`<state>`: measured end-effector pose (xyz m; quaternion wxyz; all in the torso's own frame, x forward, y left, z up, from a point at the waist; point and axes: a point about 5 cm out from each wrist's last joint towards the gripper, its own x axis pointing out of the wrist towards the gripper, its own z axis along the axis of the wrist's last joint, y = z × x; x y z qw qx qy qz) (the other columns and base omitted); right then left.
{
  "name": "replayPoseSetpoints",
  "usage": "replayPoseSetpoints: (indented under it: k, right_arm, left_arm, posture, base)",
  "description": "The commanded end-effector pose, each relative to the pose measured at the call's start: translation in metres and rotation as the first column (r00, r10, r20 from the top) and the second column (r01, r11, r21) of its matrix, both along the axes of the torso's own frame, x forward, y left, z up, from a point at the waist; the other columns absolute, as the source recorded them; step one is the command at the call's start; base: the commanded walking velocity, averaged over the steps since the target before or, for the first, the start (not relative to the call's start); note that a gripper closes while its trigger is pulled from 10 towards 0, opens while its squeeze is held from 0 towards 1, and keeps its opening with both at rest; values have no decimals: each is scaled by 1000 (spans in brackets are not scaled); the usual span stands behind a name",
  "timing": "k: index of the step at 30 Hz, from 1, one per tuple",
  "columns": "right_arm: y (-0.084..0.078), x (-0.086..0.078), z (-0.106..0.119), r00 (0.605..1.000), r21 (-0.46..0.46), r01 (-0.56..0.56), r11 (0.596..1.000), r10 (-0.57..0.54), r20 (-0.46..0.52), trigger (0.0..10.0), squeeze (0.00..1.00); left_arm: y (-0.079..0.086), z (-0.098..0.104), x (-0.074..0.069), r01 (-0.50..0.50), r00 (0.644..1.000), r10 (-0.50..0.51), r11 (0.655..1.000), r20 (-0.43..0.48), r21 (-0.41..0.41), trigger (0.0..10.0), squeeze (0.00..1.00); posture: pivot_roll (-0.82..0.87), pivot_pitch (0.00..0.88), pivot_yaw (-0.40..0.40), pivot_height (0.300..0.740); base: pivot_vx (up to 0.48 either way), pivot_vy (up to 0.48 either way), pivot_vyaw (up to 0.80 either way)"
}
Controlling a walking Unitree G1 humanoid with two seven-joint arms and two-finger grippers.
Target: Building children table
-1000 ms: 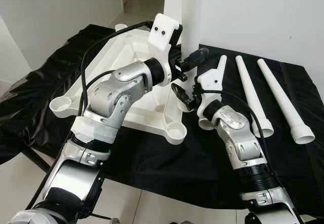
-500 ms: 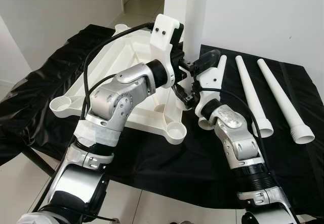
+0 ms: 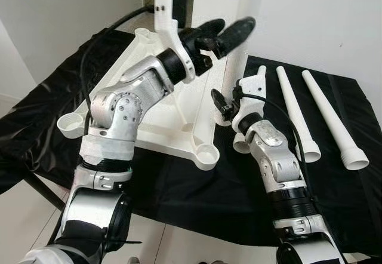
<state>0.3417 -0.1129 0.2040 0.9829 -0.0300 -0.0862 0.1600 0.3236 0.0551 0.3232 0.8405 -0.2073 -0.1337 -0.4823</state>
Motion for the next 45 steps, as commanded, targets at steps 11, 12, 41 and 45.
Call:
replayPoseSetpoints:
  k: [11, 12, 41, 45]
  right_arm:
    - [-4, -16, -10, 999, 30, -31, 999, 29, 46, 10000, 0]
    - [-4, -18, -12, 998, 32, -34, 999, 32, 48, 10000, 0]
    - [3, -44, -25, 984, 87, -170, 982, 165, 67, 10000, 0]
    - [-1, -42, -24, 985, 77, -165, 983, 159, 70, 10000, 0]
  left_arm:
    - [27, -72, 0, -192, 969, 219, 958, -113, 211, 10000, 0]
    - [29, -78, 0, -213, 963, 245, 948, -116, 235, 10000, 0]
    - [47, -188, -26, -211, 975, 186, 606, 122, 767, 10000, 0]
    - [47, -190, -26, -195, 980, 148, 595, 133, 779, 10000, 0]
  posture:
    - [66, 57, -25, 740]
    - [68, 61, -25, 740]
    - [66, 53, -40, 740]
    - [62, 49, -39, 740]
  base:
    - [0, 0, 0]
    - [0, 0, 0]
    - [0, 0, 0]
    - [0, 0, 0]
